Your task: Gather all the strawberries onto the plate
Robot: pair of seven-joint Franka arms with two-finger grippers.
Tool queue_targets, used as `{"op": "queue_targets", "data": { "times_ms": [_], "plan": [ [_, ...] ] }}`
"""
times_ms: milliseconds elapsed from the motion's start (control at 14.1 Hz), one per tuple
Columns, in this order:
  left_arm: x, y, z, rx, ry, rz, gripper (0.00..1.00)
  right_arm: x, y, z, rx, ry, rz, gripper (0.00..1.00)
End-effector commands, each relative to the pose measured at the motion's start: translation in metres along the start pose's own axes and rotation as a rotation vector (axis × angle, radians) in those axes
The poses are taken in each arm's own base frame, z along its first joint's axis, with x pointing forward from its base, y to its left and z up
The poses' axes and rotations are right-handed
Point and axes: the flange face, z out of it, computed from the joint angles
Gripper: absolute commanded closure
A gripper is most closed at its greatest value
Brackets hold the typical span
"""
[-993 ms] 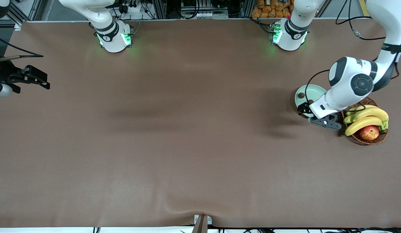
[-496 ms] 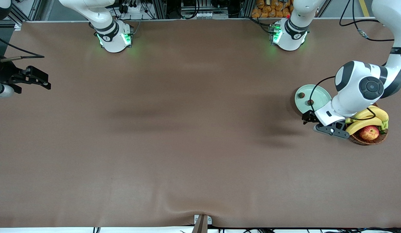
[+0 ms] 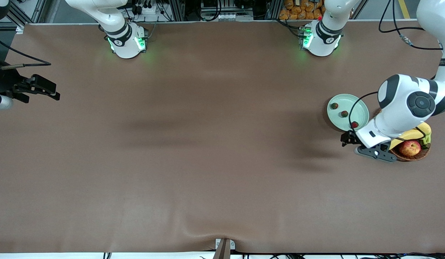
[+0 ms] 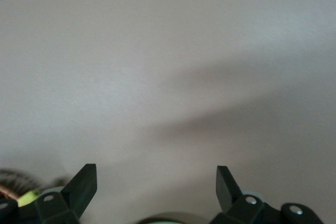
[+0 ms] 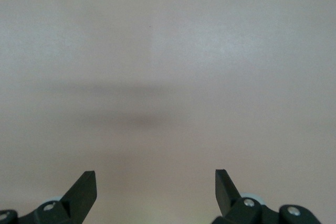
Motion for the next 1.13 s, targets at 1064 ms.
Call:
{"op": "queue_targets", "data": {
  "times_ms": [1064],
  "plan": [
    [0.068, 0.027, -0.124, 0.085, 0.058, -0.126, 0.0, -0.01, 0.039, -0.006, 0.027, 0.008, 0.084, 0.0]
  ]
}}
